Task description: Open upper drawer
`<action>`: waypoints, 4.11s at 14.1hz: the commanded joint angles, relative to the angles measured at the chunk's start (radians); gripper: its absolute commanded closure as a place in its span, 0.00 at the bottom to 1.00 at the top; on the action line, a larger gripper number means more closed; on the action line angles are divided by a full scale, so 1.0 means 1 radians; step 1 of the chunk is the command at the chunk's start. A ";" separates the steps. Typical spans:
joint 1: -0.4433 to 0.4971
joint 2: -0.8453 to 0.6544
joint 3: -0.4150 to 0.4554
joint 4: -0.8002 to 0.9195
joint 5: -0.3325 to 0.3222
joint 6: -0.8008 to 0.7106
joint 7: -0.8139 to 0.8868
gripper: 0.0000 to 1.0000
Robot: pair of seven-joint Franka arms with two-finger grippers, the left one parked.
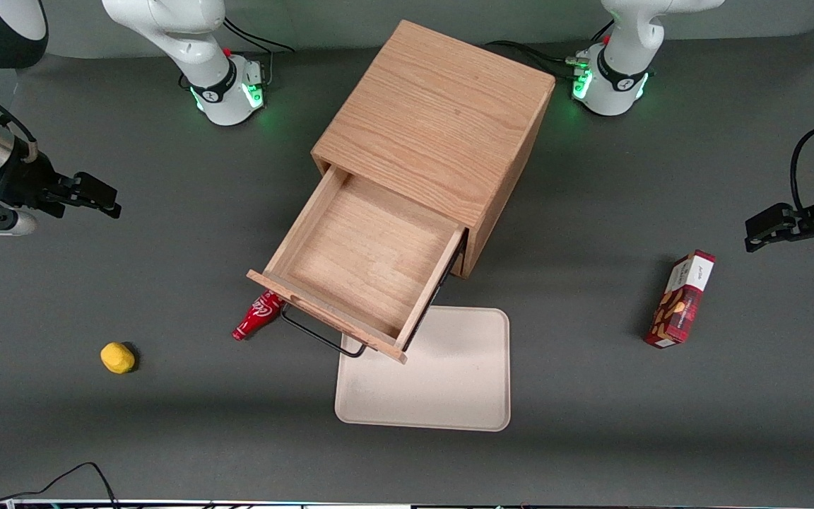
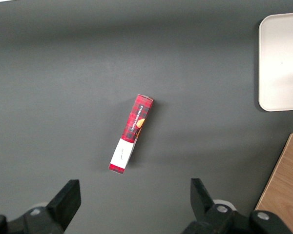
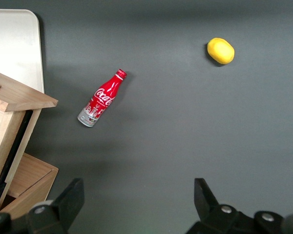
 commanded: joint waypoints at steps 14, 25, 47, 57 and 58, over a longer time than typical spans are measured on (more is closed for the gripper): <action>-0.040 -0.024 -0.031 0.008 -0.006 -0.008 -0.181 0.00; -0.028 0.015 -0.027 0.016 -0.018 -0.005 -0.216 0.00; -0.008 0.013 0.034 0.044 -0.011 -0.014 -0.046 0.00; 0.020 0.168 0.362 0.185 0.000 0.029 -0.037 0.00; 0.020 0.210 0.415 0.221 0.003 0.029 -0.038 0.00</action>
